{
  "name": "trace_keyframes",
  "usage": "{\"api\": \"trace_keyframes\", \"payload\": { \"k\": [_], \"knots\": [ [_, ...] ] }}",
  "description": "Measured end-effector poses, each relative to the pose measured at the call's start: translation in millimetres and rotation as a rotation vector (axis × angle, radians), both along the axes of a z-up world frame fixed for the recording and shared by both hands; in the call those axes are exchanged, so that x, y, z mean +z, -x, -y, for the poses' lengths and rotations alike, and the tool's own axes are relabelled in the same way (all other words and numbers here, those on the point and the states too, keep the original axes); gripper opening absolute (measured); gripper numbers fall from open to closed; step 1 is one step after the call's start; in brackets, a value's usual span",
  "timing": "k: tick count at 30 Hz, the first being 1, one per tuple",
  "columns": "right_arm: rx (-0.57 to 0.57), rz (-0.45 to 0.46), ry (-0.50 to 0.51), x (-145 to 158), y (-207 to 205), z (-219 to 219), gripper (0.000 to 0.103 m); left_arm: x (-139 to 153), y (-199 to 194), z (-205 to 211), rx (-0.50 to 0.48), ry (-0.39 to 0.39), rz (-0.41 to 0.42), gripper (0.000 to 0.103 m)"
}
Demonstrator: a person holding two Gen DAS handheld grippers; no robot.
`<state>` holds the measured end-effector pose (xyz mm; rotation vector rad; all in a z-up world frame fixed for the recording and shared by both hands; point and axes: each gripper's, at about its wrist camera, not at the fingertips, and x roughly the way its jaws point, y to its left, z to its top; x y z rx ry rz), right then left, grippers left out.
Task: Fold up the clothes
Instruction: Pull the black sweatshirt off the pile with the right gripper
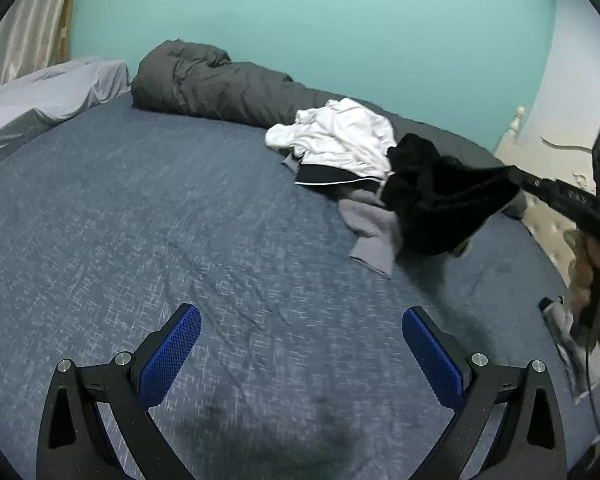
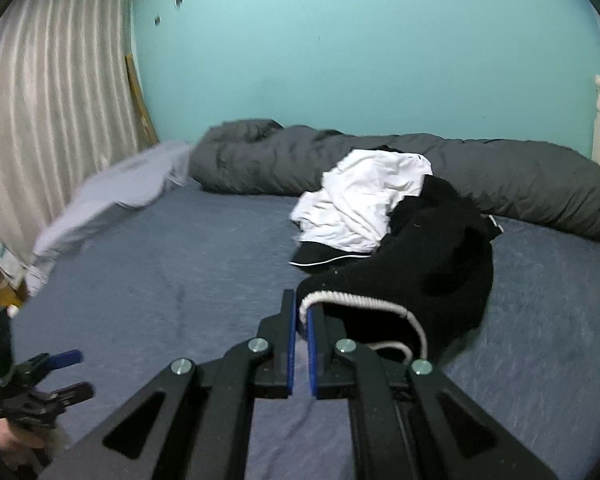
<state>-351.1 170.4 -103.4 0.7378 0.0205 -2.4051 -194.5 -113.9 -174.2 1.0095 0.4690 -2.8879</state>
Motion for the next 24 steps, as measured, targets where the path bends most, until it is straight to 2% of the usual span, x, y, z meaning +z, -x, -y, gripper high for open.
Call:
{"api": "trace_keyframes", "payload": {
  "k": [8, 13, 24],
  "knots": [
    [-0.005, -0.025, 0.093, 35.2, -72.2, -21.5, 0.004, 53.1, -41.5, -17.4, -0.043, 0.043, -0.026, 0.103],
    [0.013, -0.076, 0.125, 65.6, -107.7, -29.6, 0.004, 77.7, -62.6, -22.6, -0.047, 0.053, -0.035, 0.103],
    [0.077, -0.187, 0.229, 151.3, -179.1, -49.5, 0.004, 110.1, -102.6, -42.2, -0.094, 0.053, -0.066, 0.103]
  ]
}}
